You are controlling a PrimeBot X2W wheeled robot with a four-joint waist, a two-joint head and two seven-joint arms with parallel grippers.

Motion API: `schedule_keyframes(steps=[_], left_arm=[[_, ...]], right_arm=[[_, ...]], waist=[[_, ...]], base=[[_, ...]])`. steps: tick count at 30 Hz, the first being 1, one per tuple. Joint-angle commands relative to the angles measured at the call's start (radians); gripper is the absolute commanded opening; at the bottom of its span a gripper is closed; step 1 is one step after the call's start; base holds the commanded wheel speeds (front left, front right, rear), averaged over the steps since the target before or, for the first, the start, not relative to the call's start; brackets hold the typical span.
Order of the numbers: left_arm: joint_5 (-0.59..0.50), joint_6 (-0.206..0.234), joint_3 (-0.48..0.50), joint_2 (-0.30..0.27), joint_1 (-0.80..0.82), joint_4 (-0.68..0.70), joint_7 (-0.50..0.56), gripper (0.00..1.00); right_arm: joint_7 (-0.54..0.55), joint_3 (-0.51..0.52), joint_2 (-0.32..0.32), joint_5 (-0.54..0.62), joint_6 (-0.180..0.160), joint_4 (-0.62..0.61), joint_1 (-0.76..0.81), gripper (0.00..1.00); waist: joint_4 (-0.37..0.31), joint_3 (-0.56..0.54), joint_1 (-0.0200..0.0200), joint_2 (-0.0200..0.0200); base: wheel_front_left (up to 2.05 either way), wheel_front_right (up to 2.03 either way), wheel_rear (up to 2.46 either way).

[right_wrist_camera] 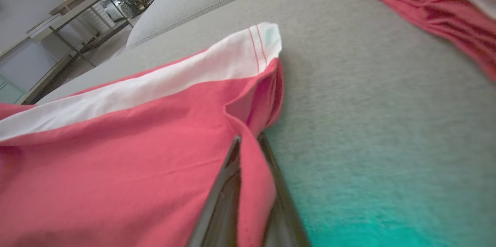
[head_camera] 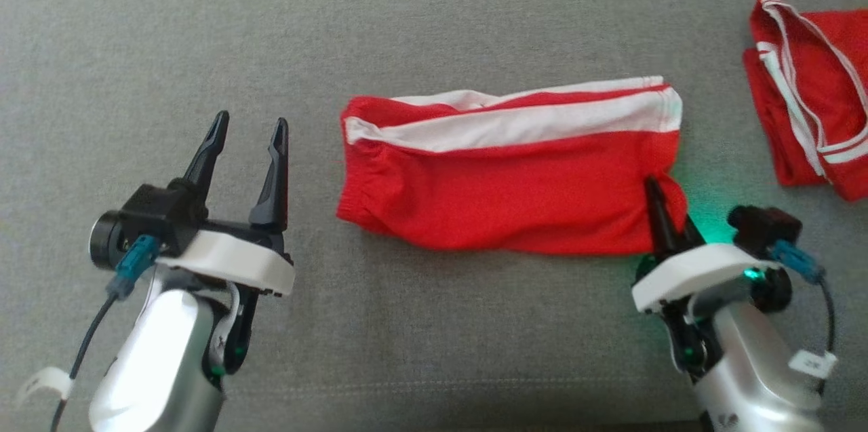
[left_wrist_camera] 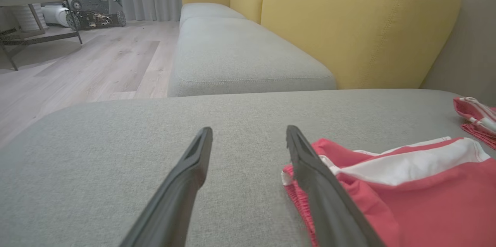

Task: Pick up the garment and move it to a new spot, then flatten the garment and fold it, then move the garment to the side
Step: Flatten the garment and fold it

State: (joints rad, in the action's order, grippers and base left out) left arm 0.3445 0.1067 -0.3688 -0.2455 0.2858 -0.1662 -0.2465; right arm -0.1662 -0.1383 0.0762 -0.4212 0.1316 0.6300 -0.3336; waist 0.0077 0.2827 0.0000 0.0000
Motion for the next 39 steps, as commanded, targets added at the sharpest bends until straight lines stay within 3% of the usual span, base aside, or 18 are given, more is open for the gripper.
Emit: schedule_keyframes(steps=[1,10,18,22,33,34,35,36,39], left_arm=[[0.0,0.009,0.045,-0.031,0.002,0.038,0.003,1.0],[0.008,0.012,0.036,-0.035,-0.008,0.054,0.017,1.0],[0.014,0.015,0.025,-0.027,-0.014,0.05,0.015,1.0],[0.018,0.012,0.018,-0.02,-0.011,0.044,0.012,1.0],[0.02,0.009,0.006,0.001,0.004,0.032,0.0,1.0],[0.02,0.008,0.006,0.001,0.004,0.029,-0.001,1.0],[0.02,0.008,0.006,0.002,0.005,0.027,-0.002,1.0],[0.02,0.008,0.006,0.002,0.006,0.026,-0.003,1.0],[0.021,0.008,0.008,0.001,0.007,0.022,-0.005,1.0]], right_arm=[[0.008,0.004,-0.009,0.008,-0.001,-0.055,0.014,0.0],[0.109,0.041,-0.02,0.081,-0.001,-0.254,0.028,0.0],[0.243,-0.172,-0.025,0.107,-0.001,-0.451,-0.07,0.0],[0.276,-0.326,-0.026,0.039,-0.001,-0.452,-0.108,0.0],[0.231,-0.523,-0.026,-0.13,-0.001,-0.274,-0.14,0.0],[0.224,-0.538,-0.026,-0.142,-0.001,-0.262,-0.144,0.04],[0.216,-0.55,-0.026,-0.153,-0.001,-0.251,-0.148,0.45],[0.203,-0.559,-0.026,-0.158,-0.001,-0.244,-0.154,1.0],[0.163,-0.586,-0.026,-0.189,-0.001,-0.242,-0.168,1.0]], waist=[[-0.007,-0.005,0.0,0.0],[-0.004,-0.027,0.0,0.0],[0.03,-0.052,0.0,0.0],[0.061,-0.054,0.0,0.0],[0.112,-0.031,0.0,0.0],[0.113,-0.03,0.0,0.0],[0.114,-0.029,0.0,0.0],[0.113,-0.028,0.0,0.0],[0.107,-0.026,0.0,0.0]], base=[[0.0,0.0,0.0],[0.0,0.0,0.0],[0.0,0.0,0.0],[0.0,0.0,0.0],[0.0,0.0,0.0],[0.0,0.0,0.0],[0.0,0.0,0.0],[0.0,0.0,0.0],[0.0,0.0,0.0]])
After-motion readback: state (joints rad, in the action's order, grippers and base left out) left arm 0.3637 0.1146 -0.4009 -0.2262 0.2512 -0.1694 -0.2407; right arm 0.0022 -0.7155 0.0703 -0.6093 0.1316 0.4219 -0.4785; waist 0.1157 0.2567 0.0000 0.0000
